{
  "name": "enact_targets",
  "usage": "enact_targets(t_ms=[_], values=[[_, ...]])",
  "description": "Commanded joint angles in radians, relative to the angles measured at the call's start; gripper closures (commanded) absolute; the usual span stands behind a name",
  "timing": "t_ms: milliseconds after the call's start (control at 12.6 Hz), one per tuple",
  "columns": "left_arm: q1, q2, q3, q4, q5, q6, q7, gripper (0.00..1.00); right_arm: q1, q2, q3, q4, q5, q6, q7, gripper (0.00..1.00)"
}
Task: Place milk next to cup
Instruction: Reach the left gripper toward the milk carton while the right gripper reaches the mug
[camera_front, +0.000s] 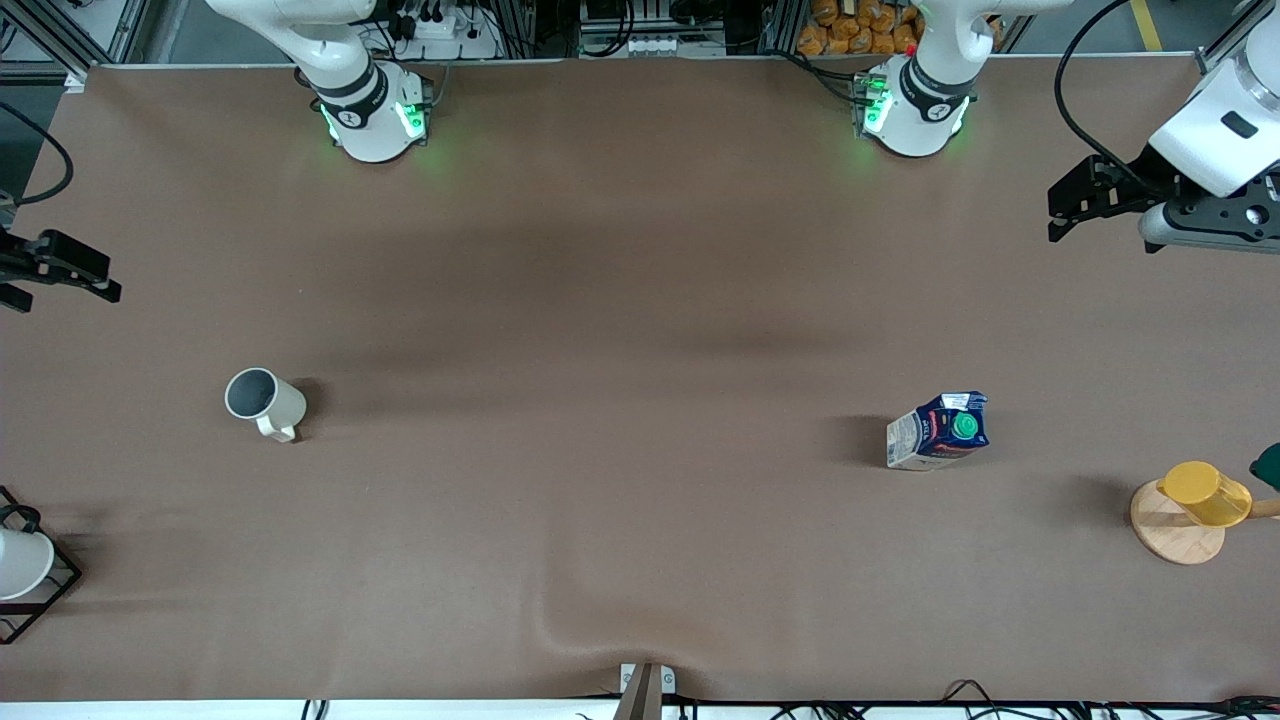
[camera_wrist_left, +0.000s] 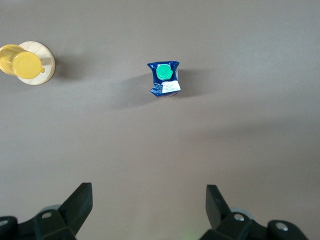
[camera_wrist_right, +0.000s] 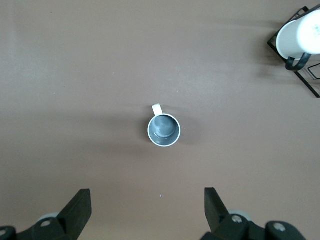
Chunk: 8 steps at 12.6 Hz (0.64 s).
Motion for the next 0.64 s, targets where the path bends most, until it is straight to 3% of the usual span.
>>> enact_targets(t_ms=[0,159,556], values=[[0.003,0.004,-0.005,0.025,0.004,-0.02,0.007,0.0,-0.021,-0.025,0.008,0.02,0.008,-0.073,0.009,0.0],[0.0,0.012,-0.004,0.041,0.006,-0.027,0.005,0.0,-0.018,-0.022,0.011,0.02,0.008,-0.072,-0.003,0.0],[-0.005,0.216,-0.002,0.193,0.012,-0.084,0.001,0.0,-0.026,0.022,0.011,0.025,0.006,-0.042,-0.011,0.0]])
